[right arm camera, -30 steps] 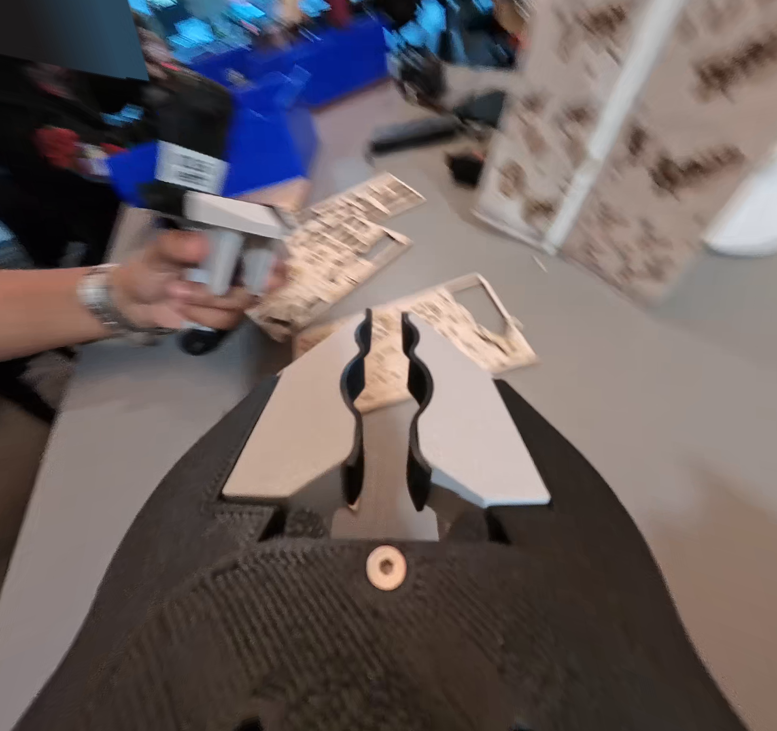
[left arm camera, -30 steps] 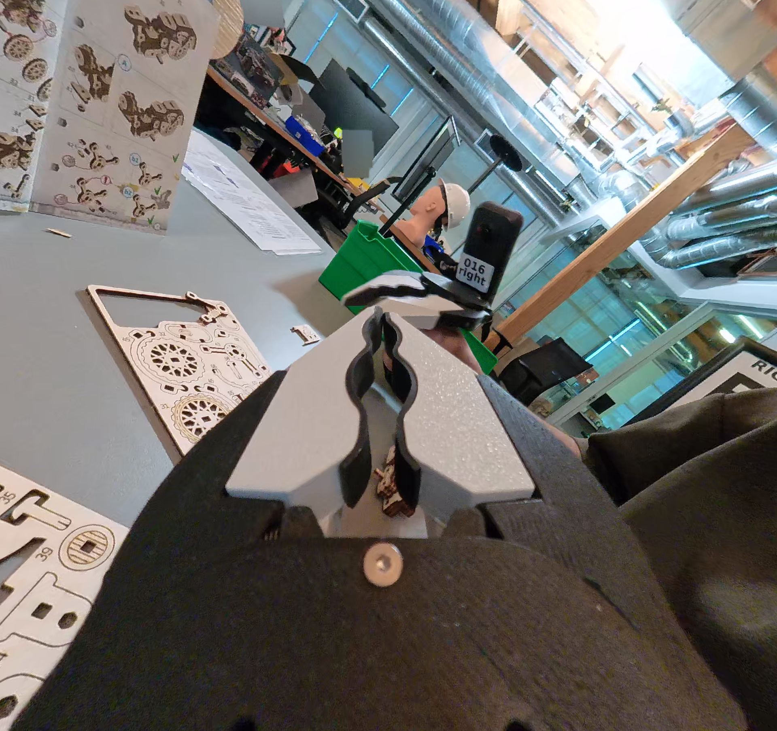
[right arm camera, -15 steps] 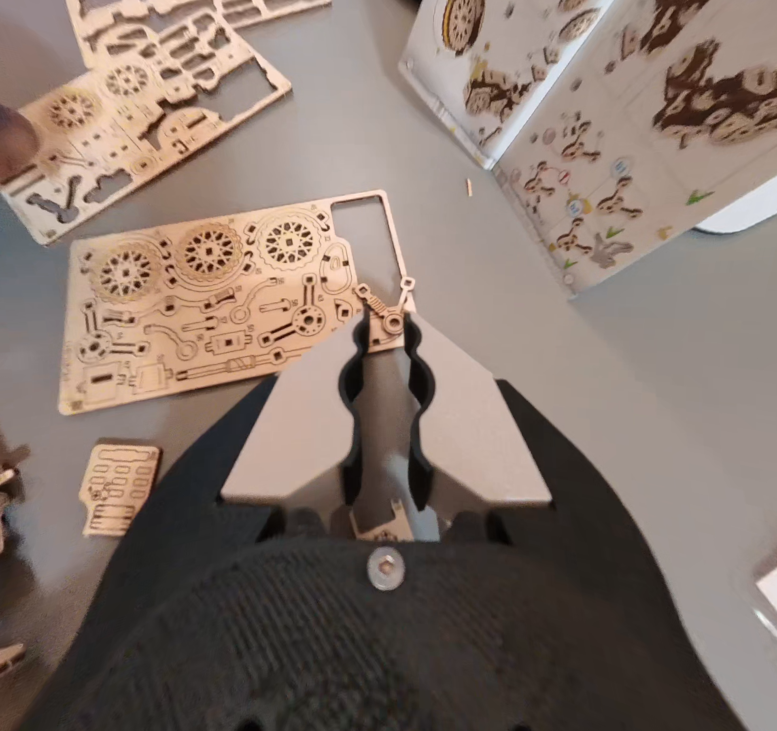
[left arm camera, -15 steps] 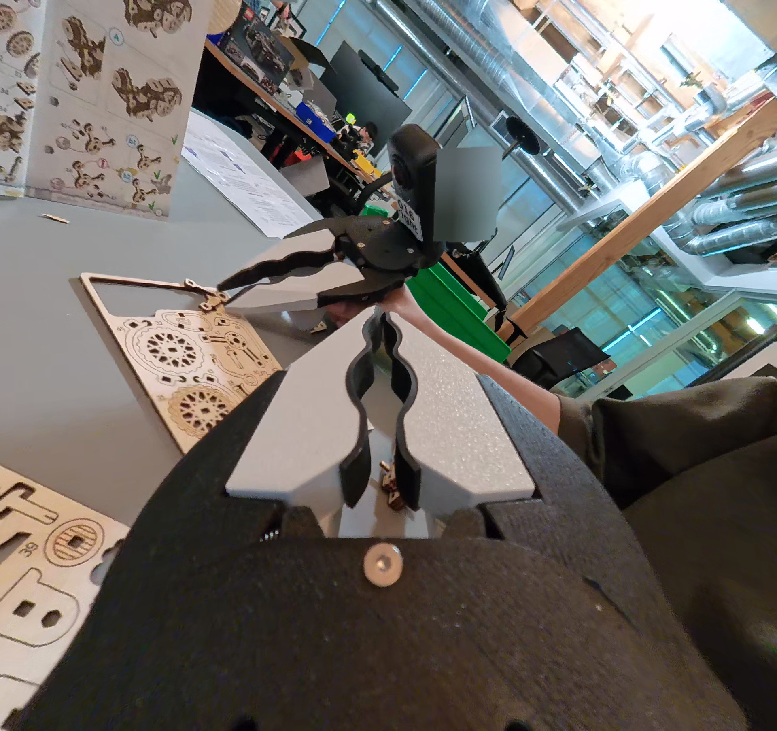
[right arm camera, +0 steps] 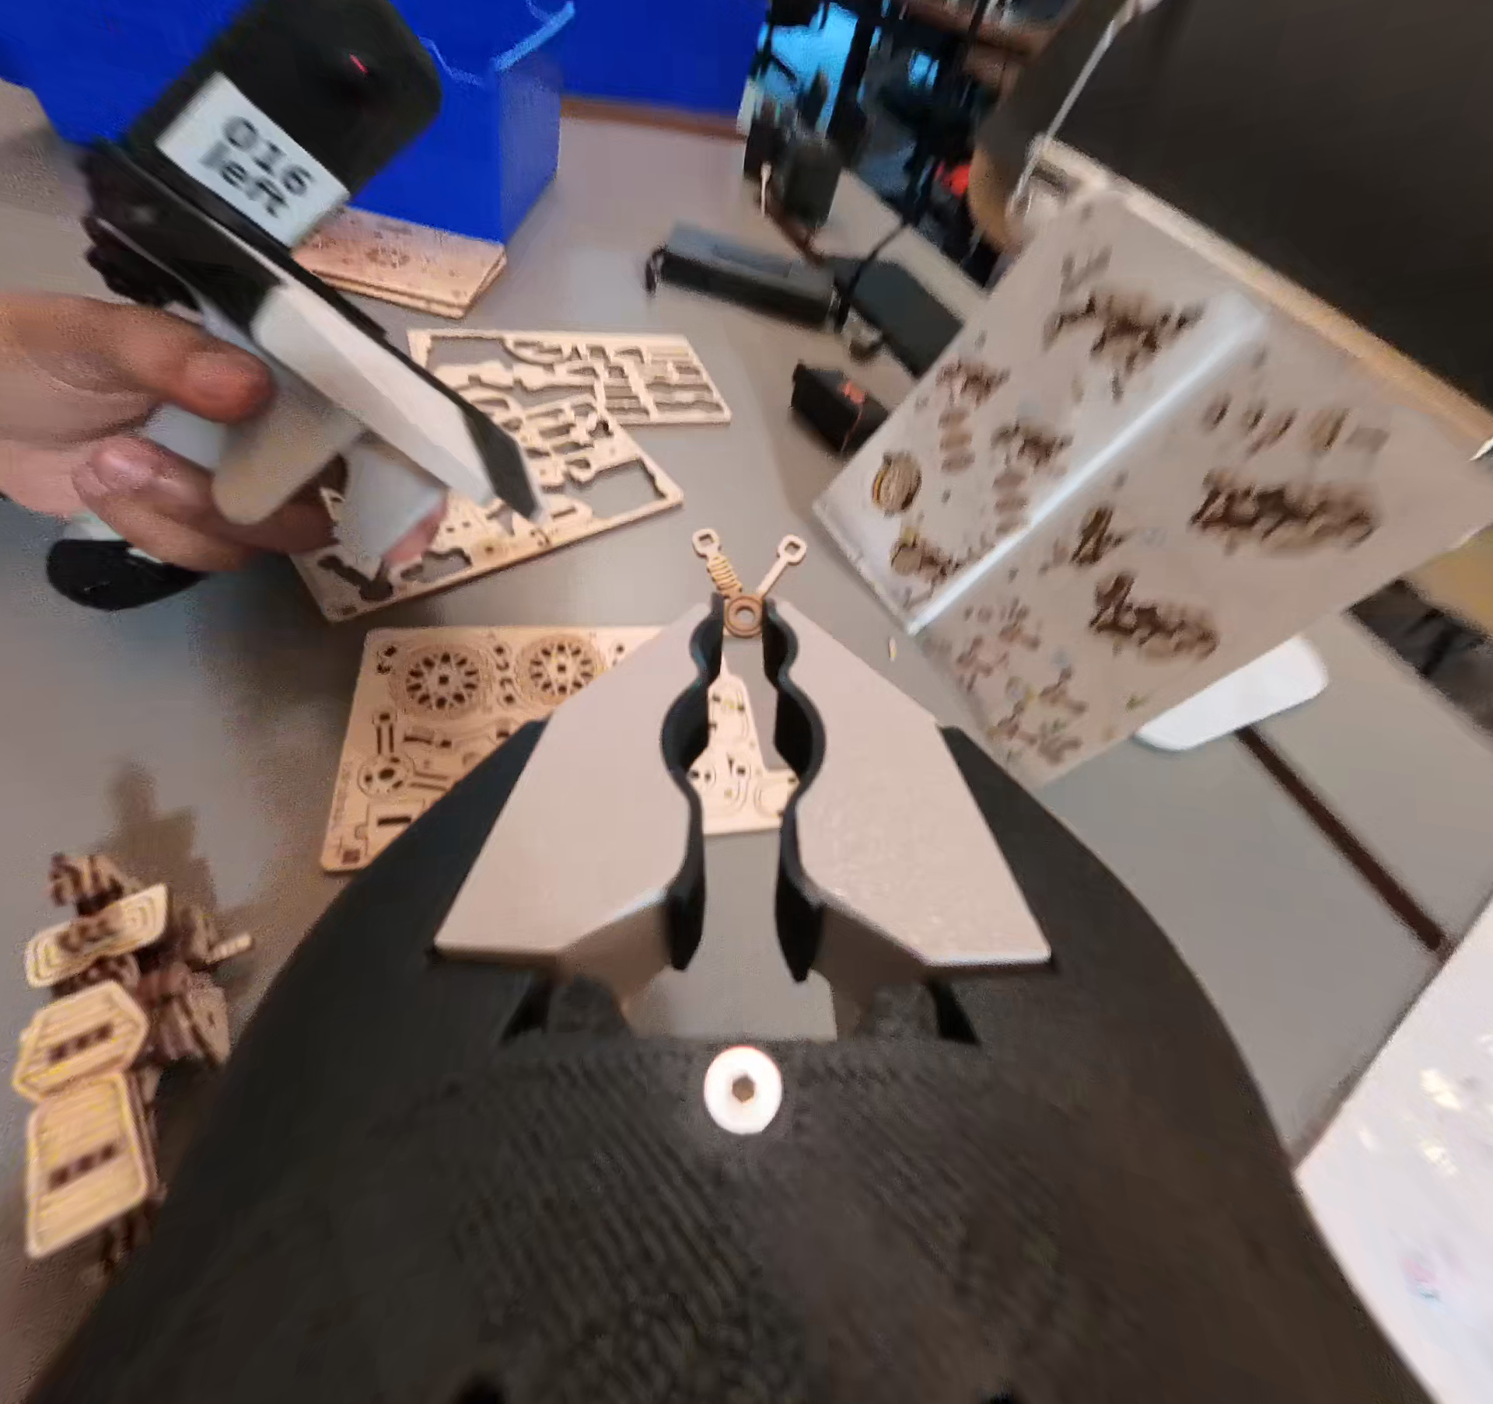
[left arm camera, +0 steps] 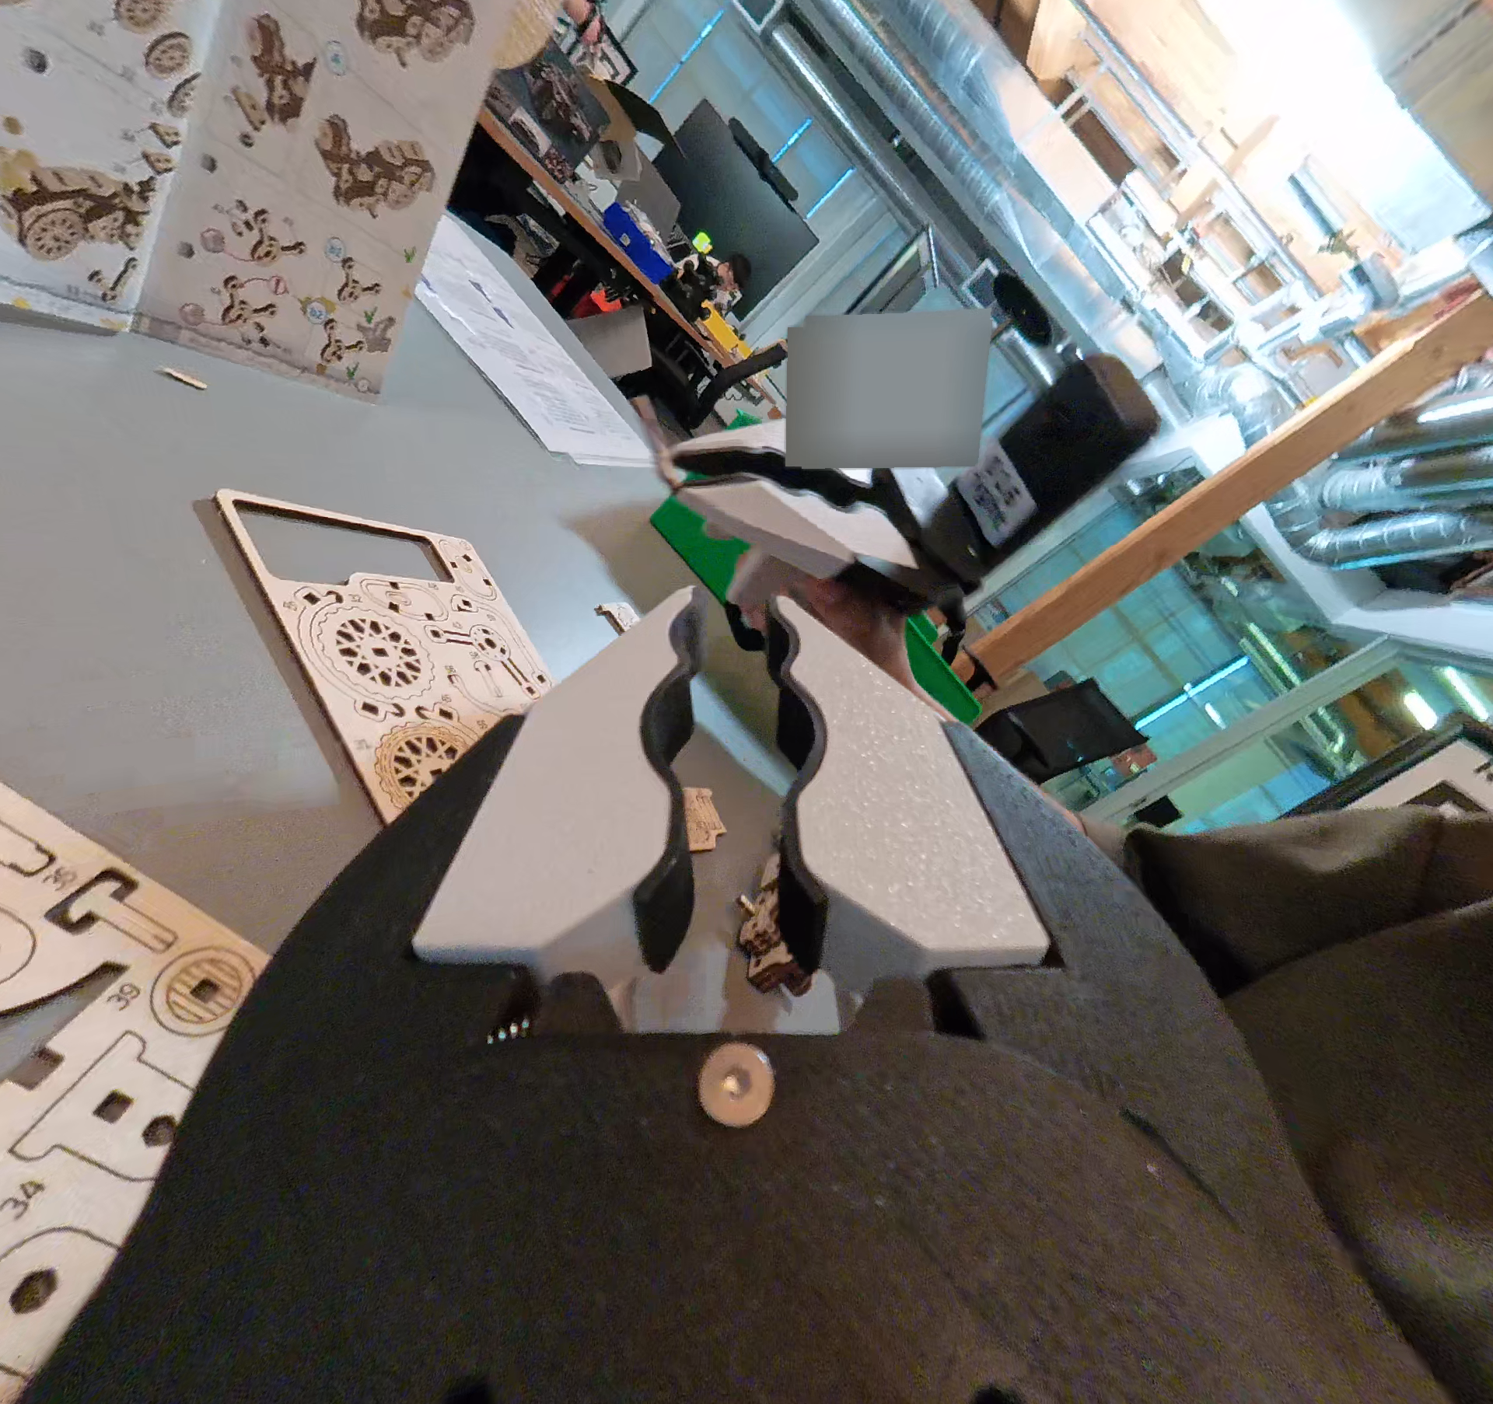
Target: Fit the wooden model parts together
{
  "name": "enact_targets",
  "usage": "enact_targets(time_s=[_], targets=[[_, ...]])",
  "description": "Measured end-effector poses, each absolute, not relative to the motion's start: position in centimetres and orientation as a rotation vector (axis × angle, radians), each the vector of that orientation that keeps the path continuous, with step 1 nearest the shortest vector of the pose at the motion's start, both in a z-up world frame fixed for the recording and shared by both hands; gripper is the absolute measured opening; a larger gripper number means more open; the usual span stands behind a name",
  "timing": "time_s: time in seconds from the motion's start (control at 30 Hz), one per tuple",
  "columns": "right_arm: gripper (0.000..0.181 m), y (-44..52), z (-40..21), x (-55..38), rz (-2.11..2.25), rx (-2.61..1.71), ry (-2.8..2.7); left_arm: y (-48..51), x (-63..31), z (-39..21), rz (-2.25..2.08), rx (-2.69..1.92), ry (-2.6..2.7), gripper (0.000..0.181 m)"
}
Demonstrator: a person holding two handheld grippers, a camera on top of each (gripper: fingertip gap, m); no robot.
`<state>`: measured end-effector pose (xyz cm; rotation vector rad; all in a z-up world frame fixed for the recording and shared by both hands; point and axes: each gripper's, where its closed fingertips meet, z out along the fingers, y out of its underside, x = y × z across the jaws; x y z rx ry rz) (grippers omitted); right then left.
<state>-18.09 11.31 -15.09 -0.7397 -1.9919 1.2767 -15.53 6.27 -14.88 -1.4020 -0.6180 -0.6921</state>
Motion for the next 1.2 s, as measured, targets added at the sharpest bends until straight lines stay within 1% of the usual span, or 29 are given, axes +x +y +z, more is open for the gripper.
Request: enact_targets(time_s=[0.17, 0.33, 0.37, 0.4, 0.47, 0.5, 0.7, 0.8, 1.2], targets=[[0.007, 7.7, -13.6, -17.3, 1.227, -0.580, -1.932, 5.9, -16.3, -14.7, -0.797, -1.306, -0.711, 0.025], [0.007, 5.4, -14.3, -17.1, 1.167, -0.541, -1.970, 5.4, -16.8, -14.0, -0.808, -1.253, -0.715, 0.027], [0.007, 5.1, -14.3, -17.1, 1.168, -0.536, -1.972, 5.4, -16.9, -14.2, -0.801, -1.267, -0.718, 0.026], [0.007, 5.0, -14.2, -17.0, 1.169, -0.534, -1.971, 5.5, -16.9, -14.4, -0.792, -1.279, -0.722, 0.020], [0.007, 4.9, -14.2, -17.0, 1.165, -0.540, -1.972, 5.3, -16.9, -14.1, -0.788, -1.267, -0.708, 0.001], [0.007, 4.9, -14.2, -17.0, 1.172, -0.538, -1.968, 5.3, -17.0, -14.2, -0.781, -1.268, -0.711, 0.000], [0.007, 4.7, -14.1, -17.0, 1.219, -0.545, -1.963, 5.2, -17.1, -14.1, -0.757, -1.279, -0.694, 0.000], [0.012, 4.9, -14.2, -17.1, 1.240, -0.561, -1.961, 5.0, -17.2, -14.0, -0.739, -1.277, -0.689, 0.000], [0.015, 5.0, -14.7, -17.0, 1.234, -0.579, -2.047, 5.2, -16.8, -14.3, -0.672, -1.387, -0.605, 0.000]])
